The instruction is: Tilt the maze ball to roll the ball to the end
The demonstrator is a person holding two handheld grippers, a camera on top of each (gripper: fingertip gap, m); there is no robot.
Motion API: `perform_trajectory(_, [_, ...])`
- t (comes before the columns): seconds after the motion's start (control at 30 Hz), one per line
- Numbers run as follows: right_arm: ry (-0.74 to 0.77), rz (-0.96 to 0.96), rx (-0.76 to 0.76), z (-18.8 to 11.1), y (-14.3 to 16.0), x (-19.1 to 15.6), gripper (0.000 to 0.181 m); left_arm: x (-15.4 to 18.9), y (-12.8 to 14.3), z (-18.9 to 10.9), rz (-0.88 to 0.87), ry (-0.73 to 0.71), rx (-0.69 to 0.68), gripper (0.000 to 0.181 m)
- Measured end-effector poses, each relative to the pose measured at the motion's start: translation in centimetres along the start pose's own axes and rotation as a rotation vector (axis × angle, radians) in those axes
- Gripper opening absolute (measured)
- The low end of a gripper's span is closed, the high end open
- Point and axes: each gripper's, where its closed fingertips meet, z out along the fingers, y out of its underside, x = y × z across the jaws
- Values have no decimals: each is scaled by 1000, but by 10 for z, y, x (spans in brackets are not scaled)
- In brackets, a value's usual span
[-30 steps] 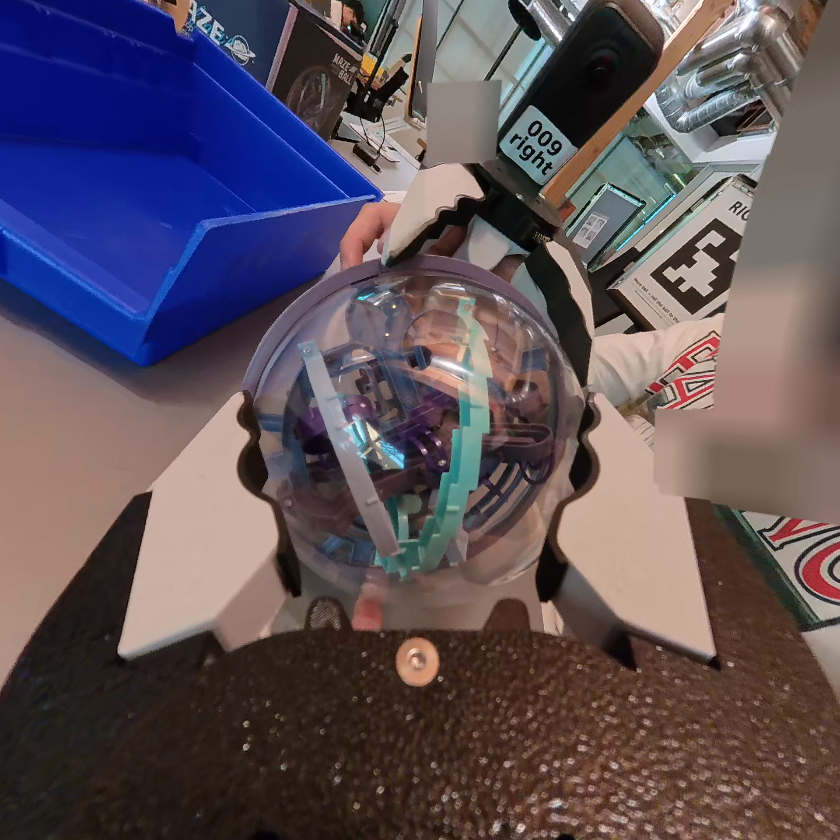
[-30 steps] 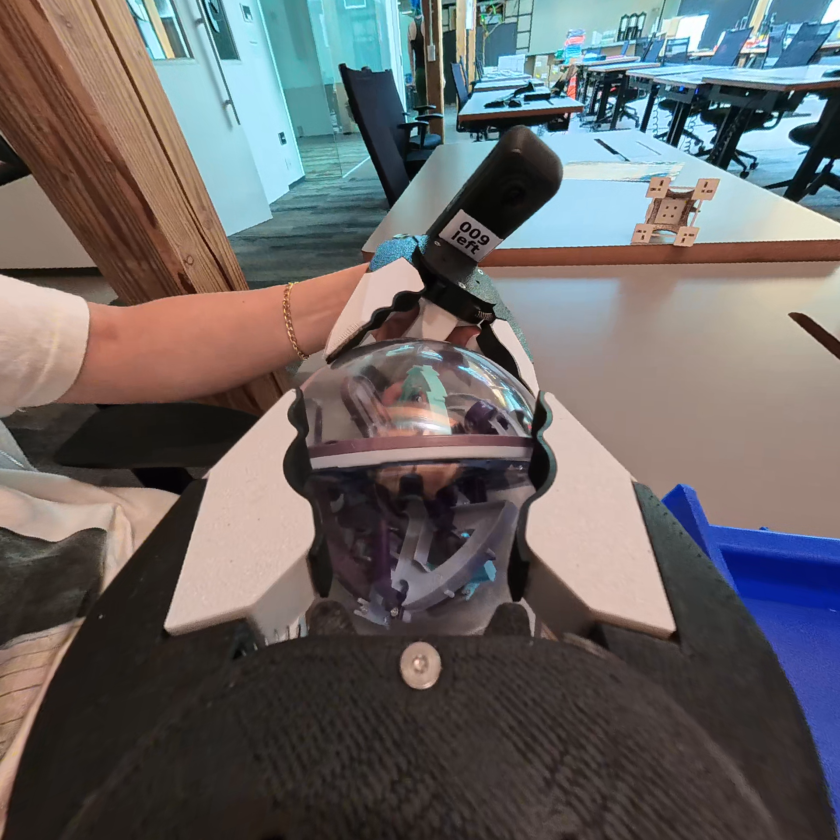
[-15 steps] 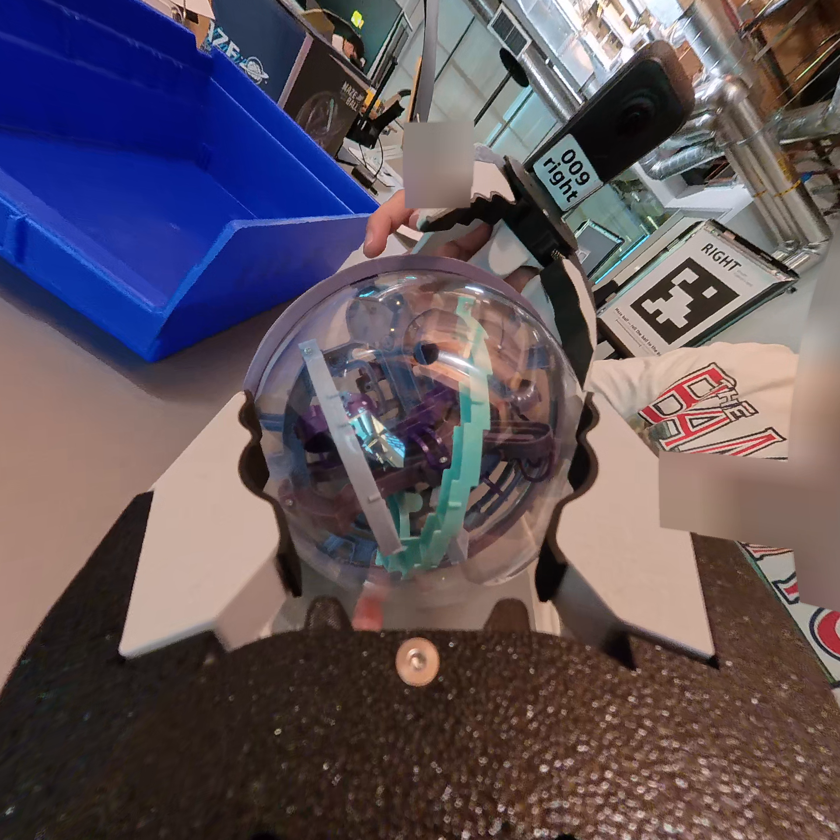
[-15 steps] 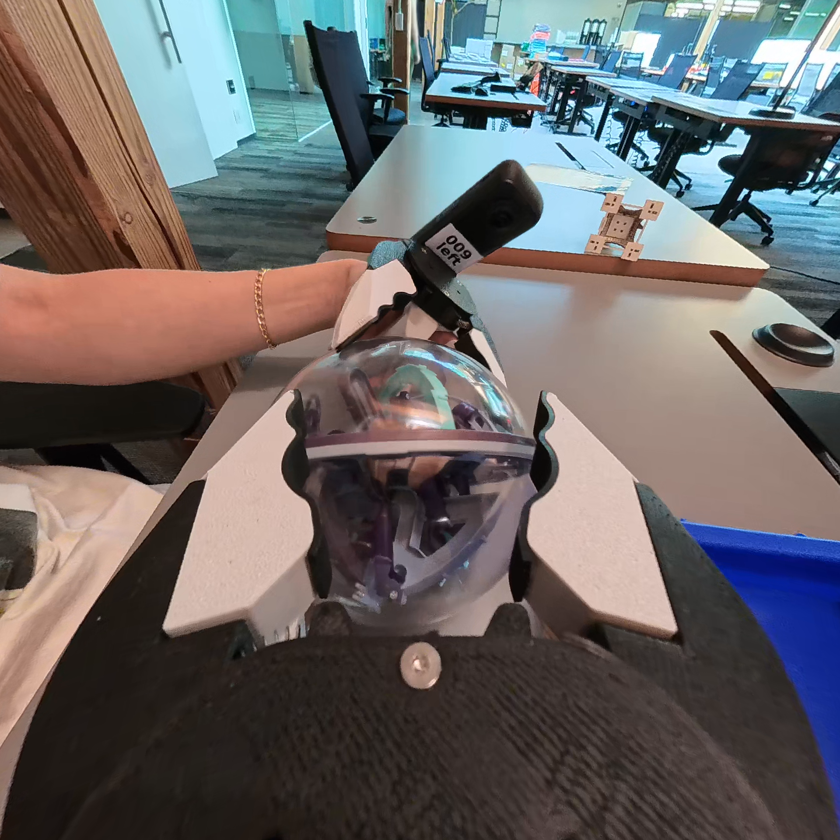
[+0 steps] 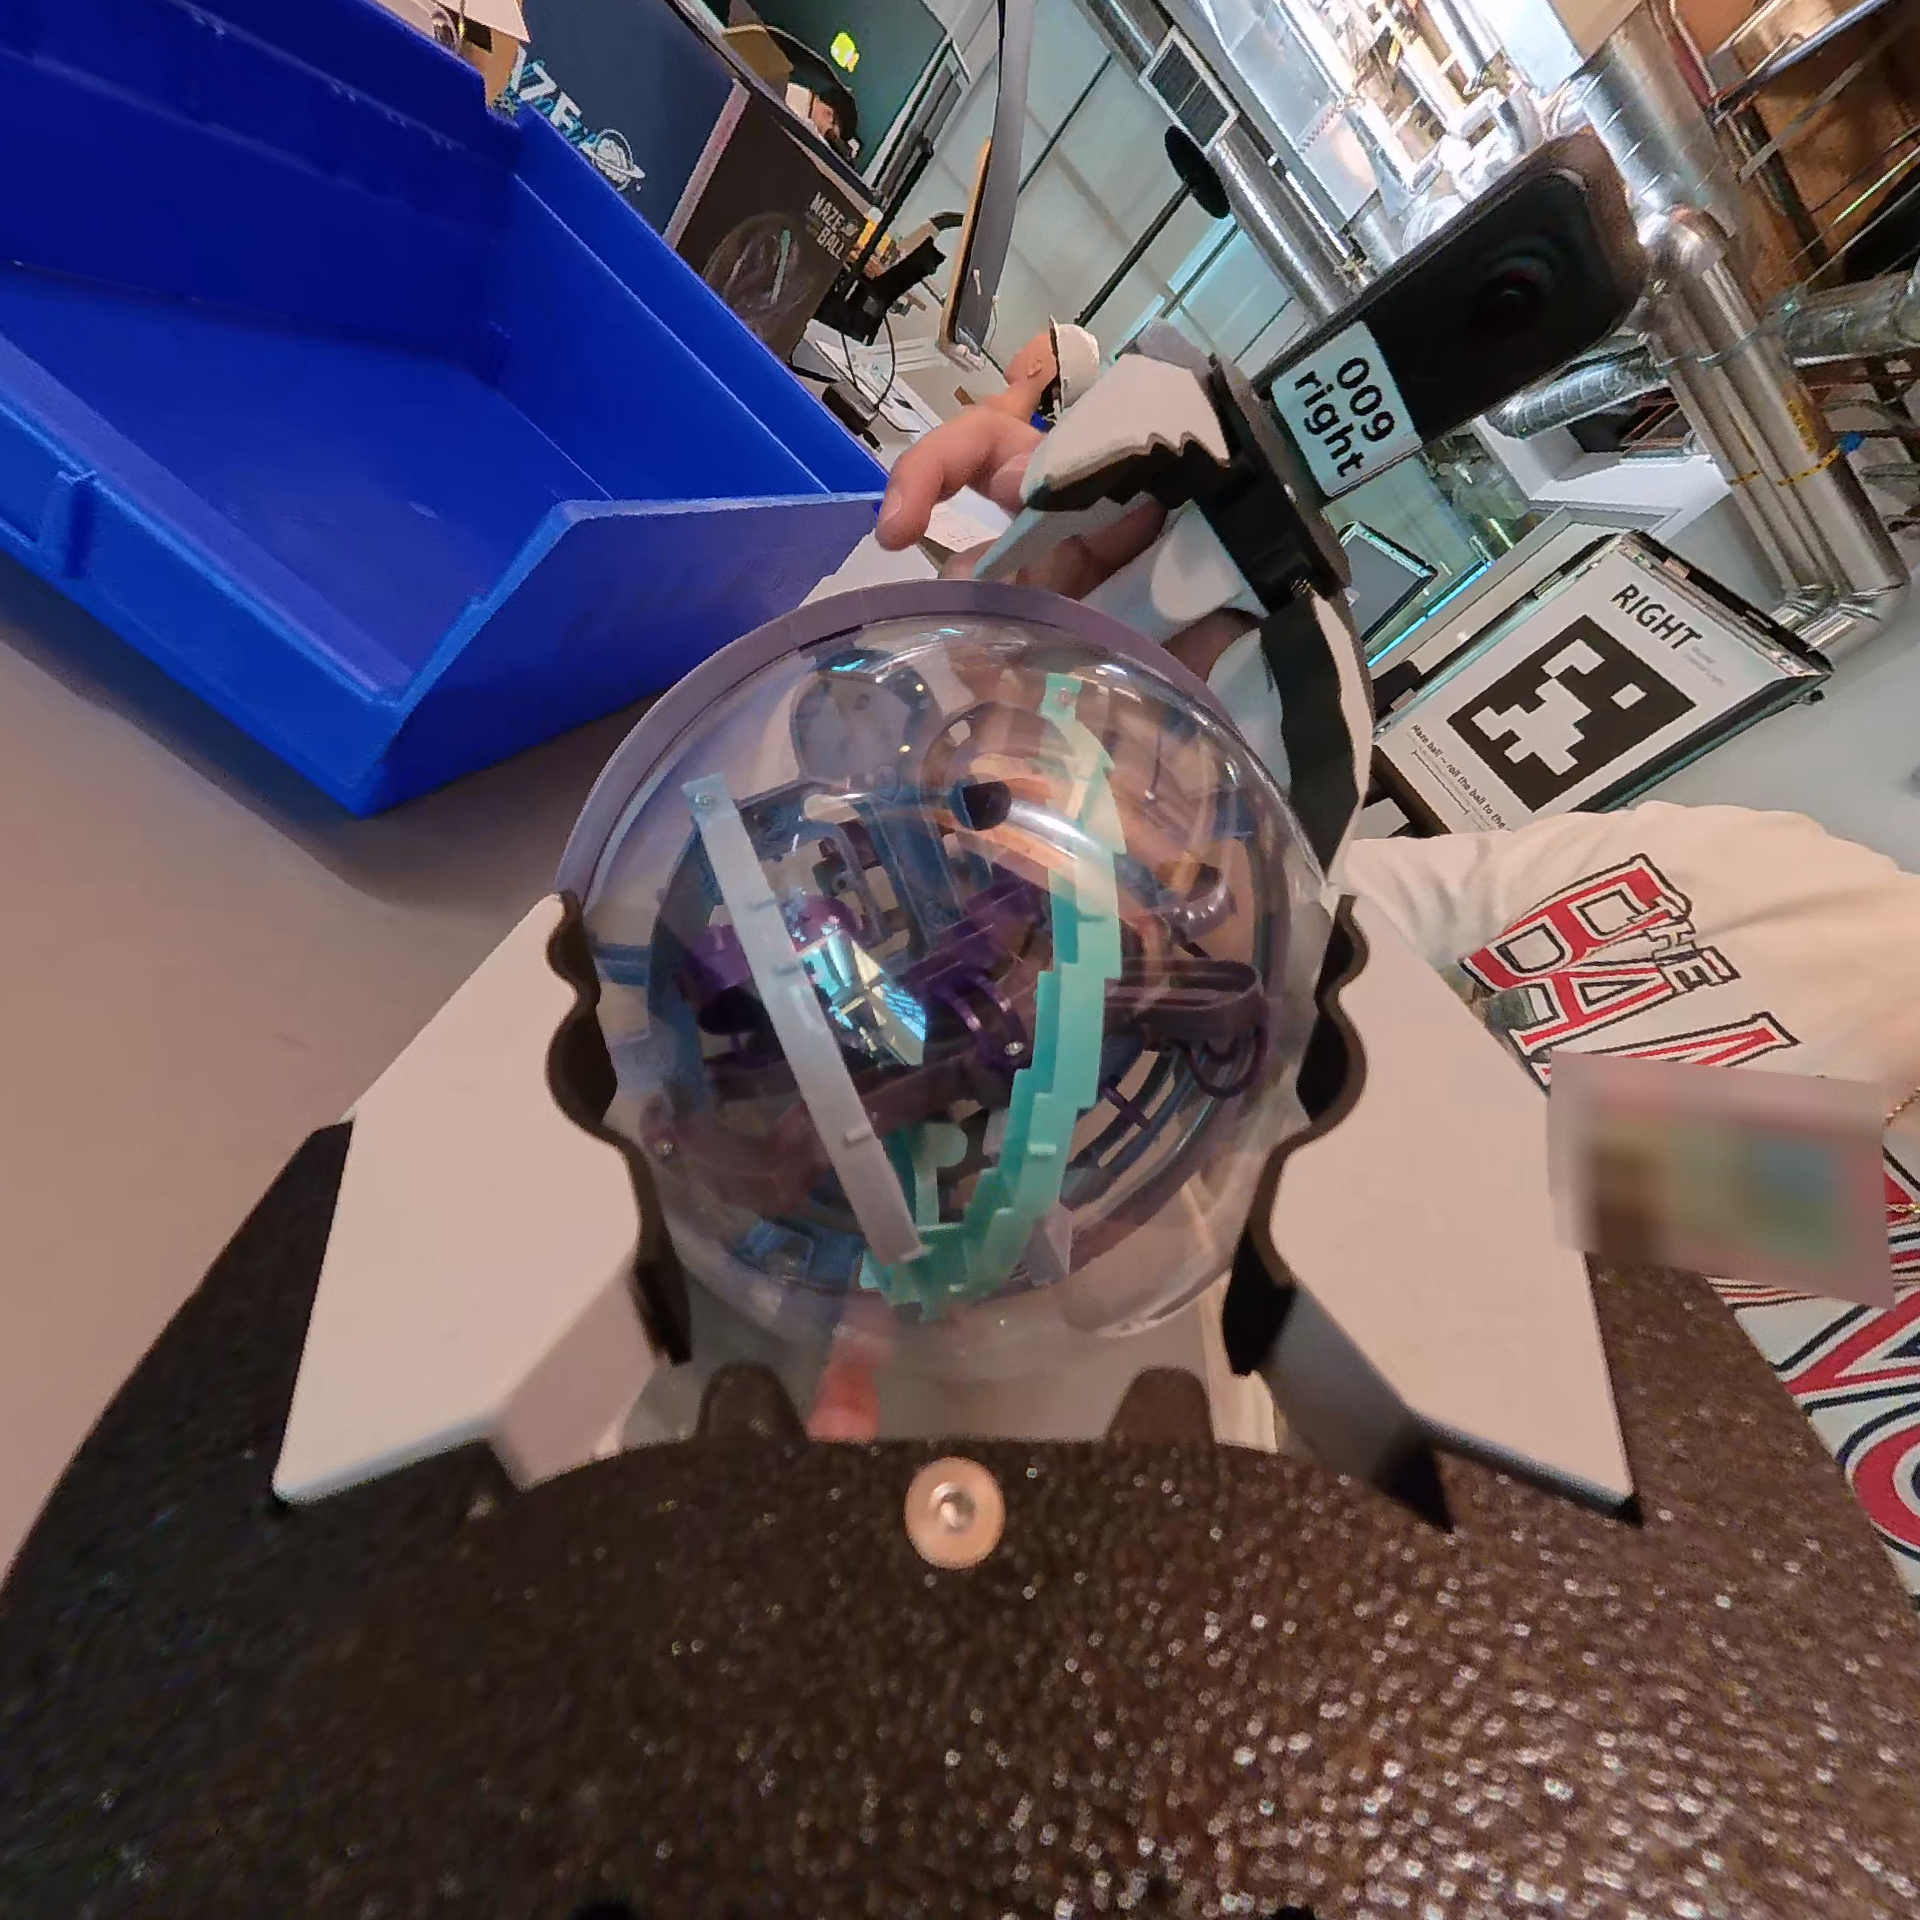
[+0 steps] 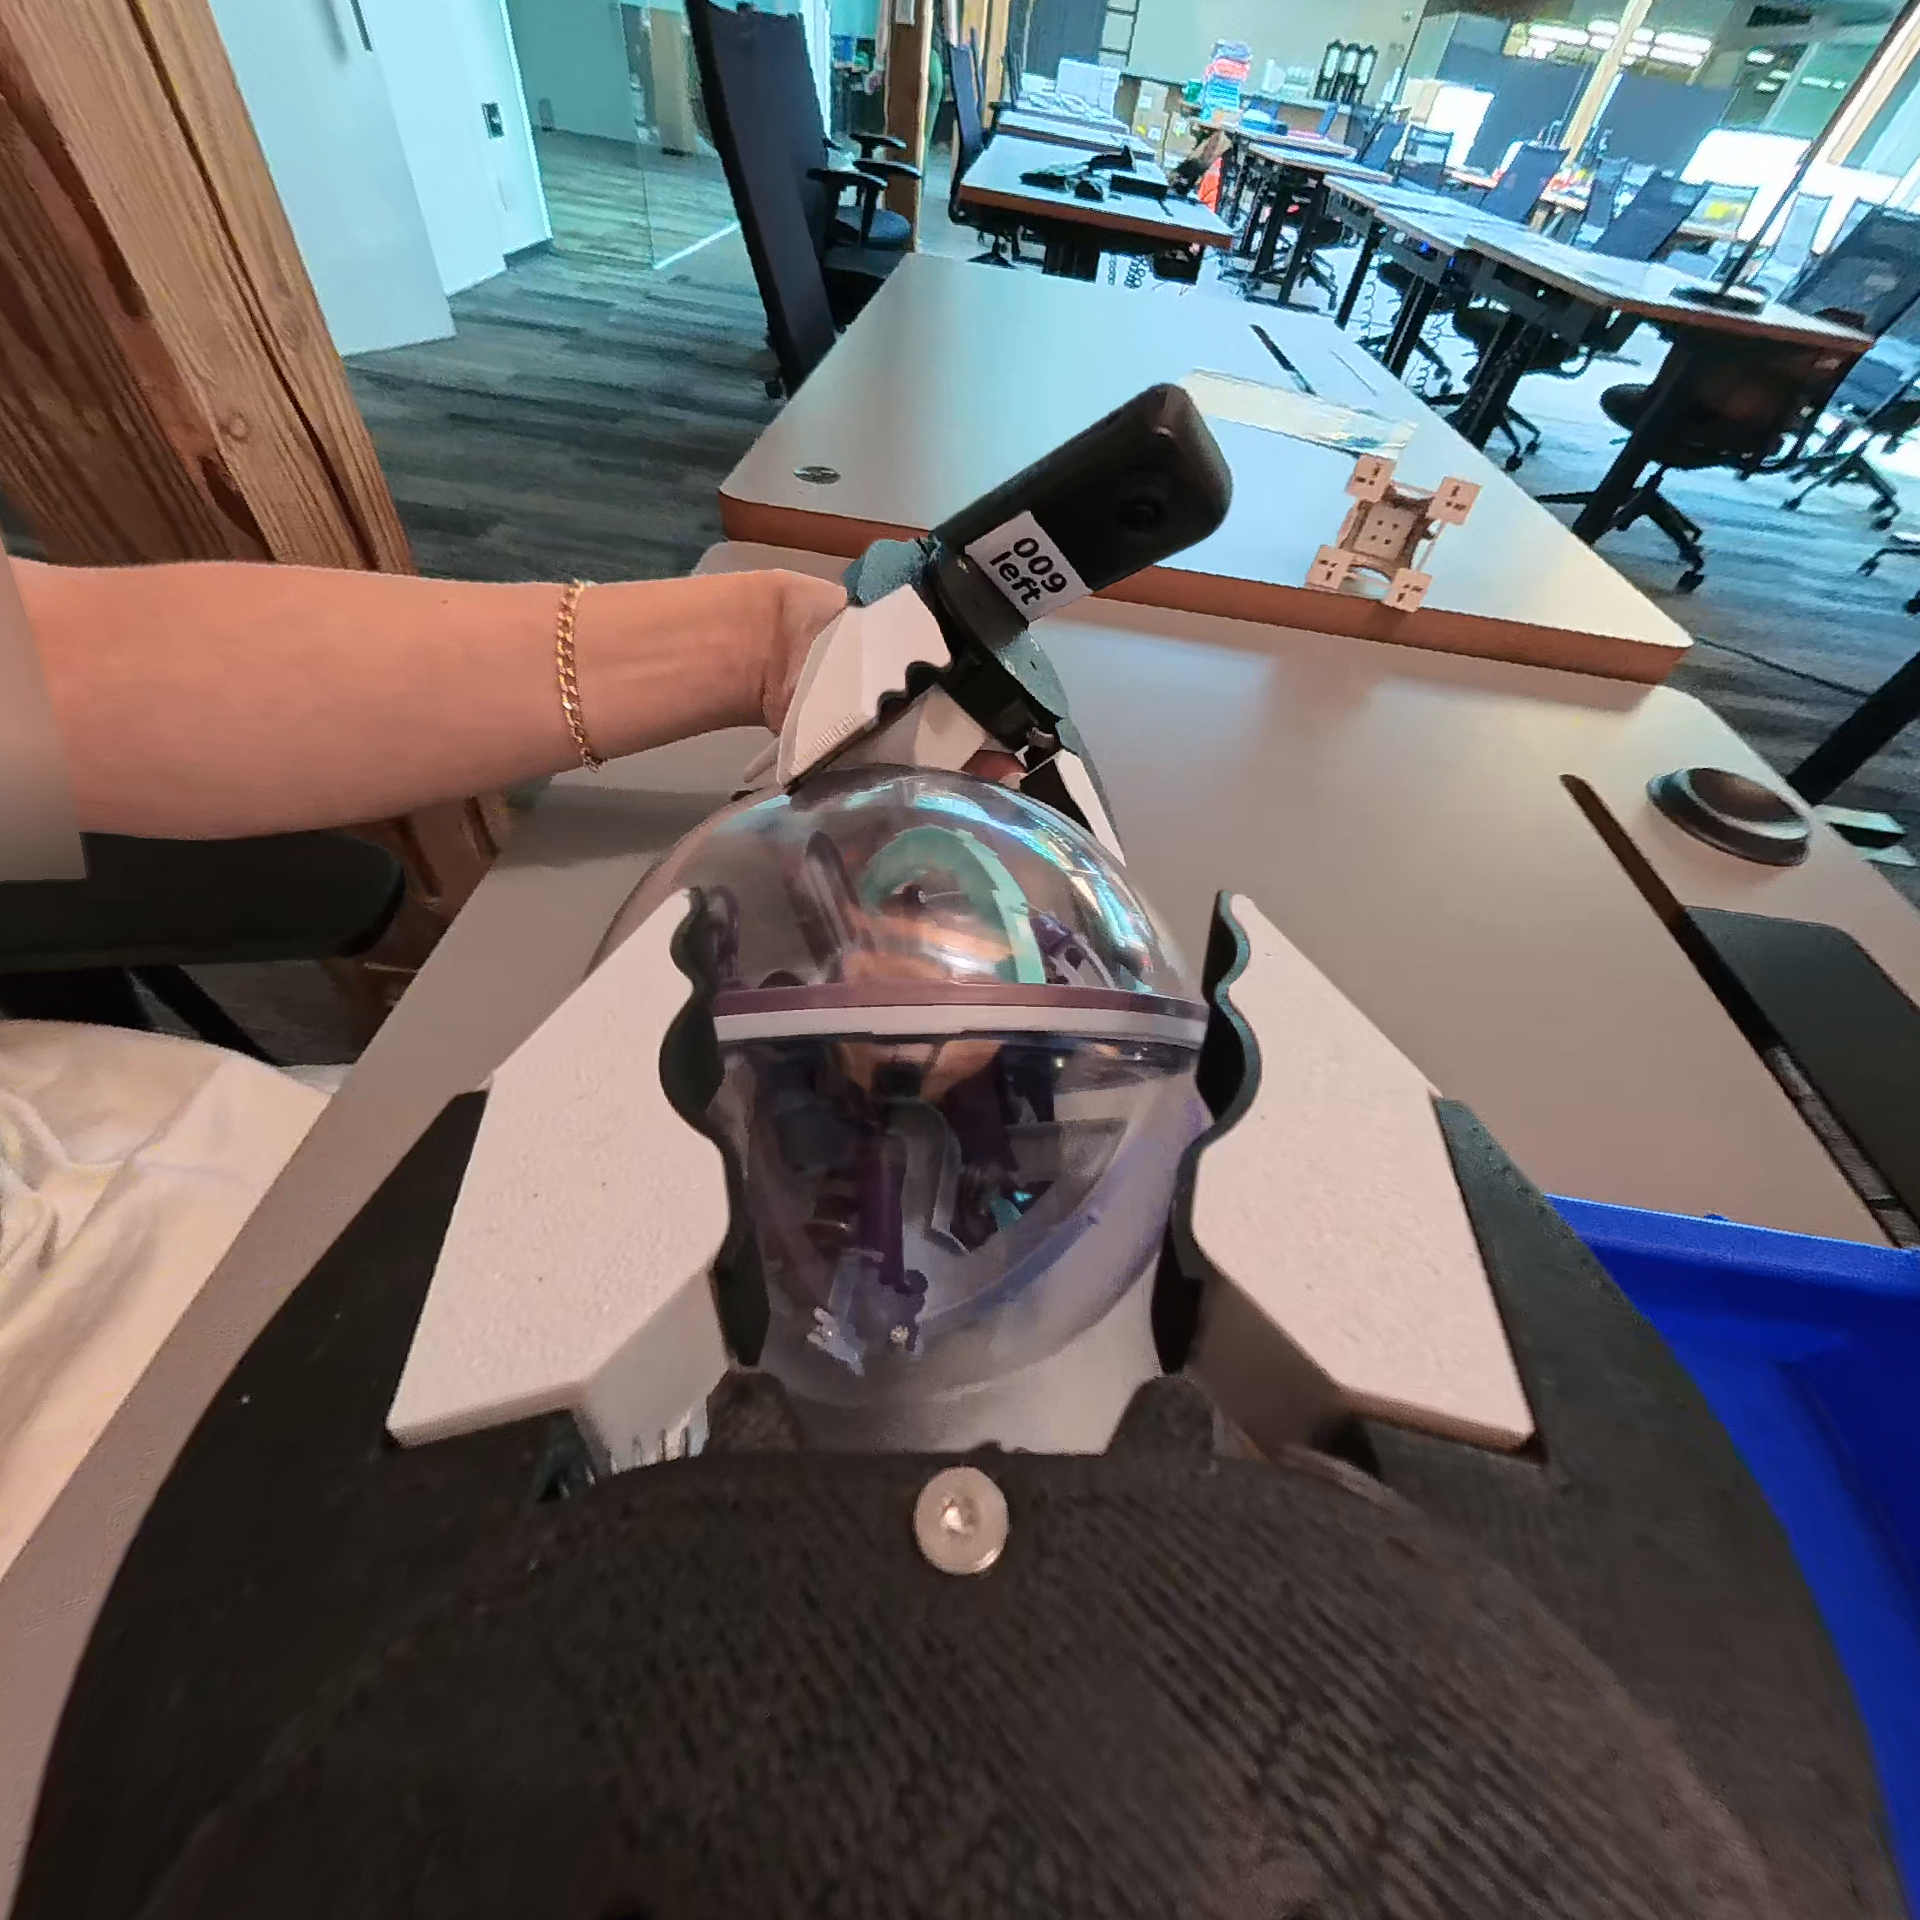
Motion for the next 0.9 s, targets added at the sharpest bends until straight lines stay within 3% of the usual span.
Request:
perform_trajectory(0.37, [-19,91,35,0,4,6,93,-2,-1,-1,-20,-3,17,132])
perform_trajectory(0.9, [31,-22,16,-21,5,22,84,-11,-8,-4,-76,-36,83,127])
